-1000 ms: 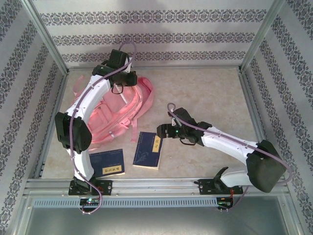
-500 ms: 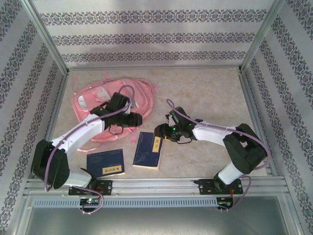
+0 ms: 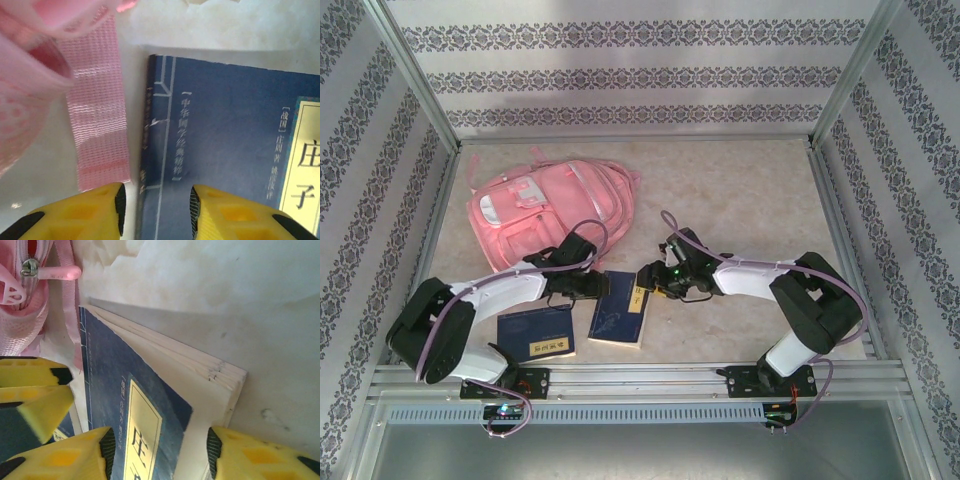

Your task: Pack books, pencil case, and school supplies into a backpack

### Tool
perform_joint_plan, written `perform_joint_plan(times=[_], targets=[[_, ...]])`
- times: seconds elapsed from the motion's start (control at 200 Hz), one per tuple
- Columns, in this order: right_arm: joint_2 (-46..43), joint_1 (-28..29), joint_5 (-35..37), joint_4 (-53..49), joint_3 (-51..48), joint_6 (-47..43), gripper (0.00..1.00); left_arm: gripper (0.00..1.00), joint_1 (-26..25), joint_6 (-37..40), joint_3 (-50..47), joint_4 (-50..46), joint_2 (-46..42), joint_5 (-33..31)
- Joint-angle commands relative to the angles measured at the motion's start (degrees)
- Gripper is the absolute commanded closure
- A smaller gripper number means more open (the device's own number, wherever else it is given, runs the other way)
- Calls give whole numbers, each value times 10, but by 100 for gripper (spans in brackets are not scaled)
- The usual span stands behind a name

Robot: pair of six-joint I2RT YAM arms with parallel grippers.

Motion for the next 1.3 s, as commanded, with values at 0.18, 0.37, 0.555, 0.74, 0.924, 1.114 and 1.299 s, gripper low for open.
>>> perform_joint_plan(times=[0.18, 0.37, 0.555, 0.74, 0.924, 1.114, 1.299], targets=[[12, 30, -12, 25, 12, 24, 63, 71, -38, -10, 9, 57, 46, -6], [3, 28, 7, 6, 8, 15, 77, 72, -46, -3, 22, 37, 39, -18], [-30, 8, 1, 13, -14, 21, 84, 54, -40, -1, 24, -12, -13, -57], [-50, -7, -25, 35, -24, 38, 95, 47, -36, -25, 9, -2, -24, -23], [-54, -24, -79, 132, -48, 97, 100, 42, -29, -49, -13, 32, -30, 10], [-66, -48, -128, 221, -72, 152, 100, 27, -1, -108, -69, 150, -39, 105], [-73, -53, -157, 276, -83, 186, 100, 16, 14, -167, -103, 272, -25, 175]])
